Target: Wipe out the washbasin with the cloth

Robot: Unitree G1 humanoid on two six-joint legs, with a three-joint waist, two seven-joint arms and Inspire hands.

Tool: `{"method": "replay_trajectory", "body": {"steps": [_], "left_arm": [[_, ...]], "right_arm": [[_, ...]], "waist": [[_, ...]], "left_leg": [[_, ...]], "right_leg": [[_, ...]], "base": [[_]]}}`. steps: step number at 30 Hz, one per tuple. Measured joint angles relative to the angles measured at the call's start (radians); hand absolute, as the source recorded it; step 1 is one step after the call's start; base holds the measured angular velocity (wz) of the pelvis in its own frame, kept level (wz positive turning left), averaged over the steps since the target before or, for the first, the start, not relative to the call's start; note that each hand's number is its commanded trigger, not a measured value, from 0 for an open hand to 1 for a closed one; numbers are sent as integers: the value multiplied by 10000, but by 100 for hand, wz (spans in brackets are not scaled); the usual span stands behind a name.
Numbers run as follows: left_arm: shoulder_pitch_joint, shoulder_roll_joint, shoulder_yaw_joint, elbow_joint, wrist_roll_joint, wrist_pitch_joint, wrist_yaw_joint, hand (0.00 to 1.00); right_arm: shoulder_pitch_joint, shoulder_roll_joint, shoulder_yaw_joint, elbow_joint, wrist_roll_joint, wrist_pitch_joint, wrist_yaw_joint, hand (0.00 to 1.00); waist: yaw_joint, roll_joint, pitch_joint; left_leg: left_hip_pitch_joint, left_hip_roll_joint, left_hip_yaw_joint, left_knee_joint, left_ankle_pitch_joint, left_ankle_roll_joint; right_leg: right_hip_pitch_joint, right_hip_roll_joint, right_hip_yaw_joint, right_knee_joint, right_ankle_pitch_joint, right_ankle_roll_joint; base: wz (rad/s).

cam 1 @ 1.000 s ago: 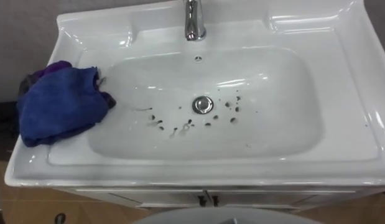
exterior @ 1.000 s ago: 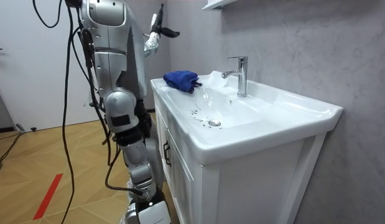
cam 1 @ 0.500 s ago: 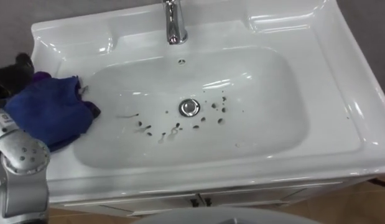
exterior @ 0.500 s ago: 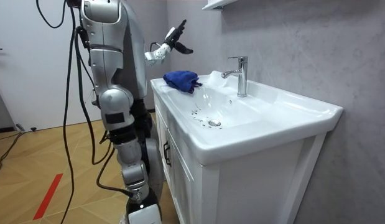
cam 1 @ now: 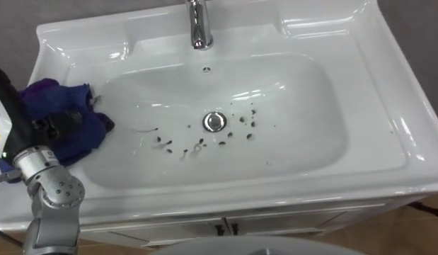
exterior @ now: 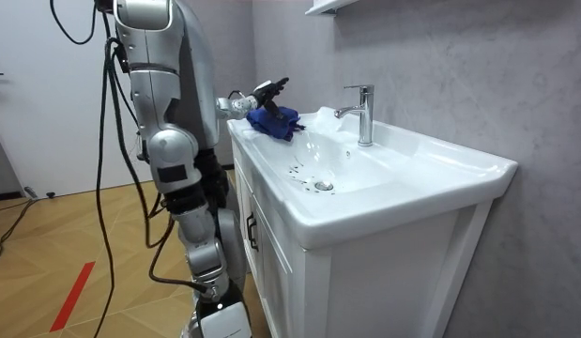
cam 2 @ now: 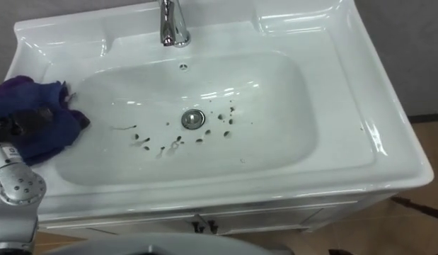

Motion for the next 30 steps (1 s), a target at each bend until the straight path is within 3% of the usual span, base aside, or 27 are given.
{"method": "replay_trajectory", "body": {"steps": [14, 20, 24, 30], "left_arm": [[47, -29, -304, 58, 183, 117, -225, 0], [81, -28, -354, 854, 509, 153, -223, 0], [65, -22, -583, 2006, 543, 354, -256, 0], [64, -25, -972, 2131, 569, 613, -448, 0]], "right_arm": [[10, 5, 1, -45, -456, 3, 97, 0], [188, 4, -6, -64, -563, 132, 80, 0], [215, -5, 11, -117, -549, 385, 96, 0], [202, -5, 302, -173, -539, 455, 122, 0]], "waist": [[18, -105, -43], [9, -98, -82], [-6, -89, -87], [0, -54, -112]], "left_leg": [[28, 1, 63, -4, 0, 0], [90, 2, 66, -19, 0, 0], [105, 5, 89, -25, 0, 0], [114, 28, 166, -37, 0, 0]], "right_leg": [[13, 2, 52, 4, 1, -1], [42, 6, 59, 21, 1, -1], [40, 7, 85, 34, 2, -2], [25, 21, 134, 22, 4, -5]], "base": [[-1], [0], [0], [-2]]}}
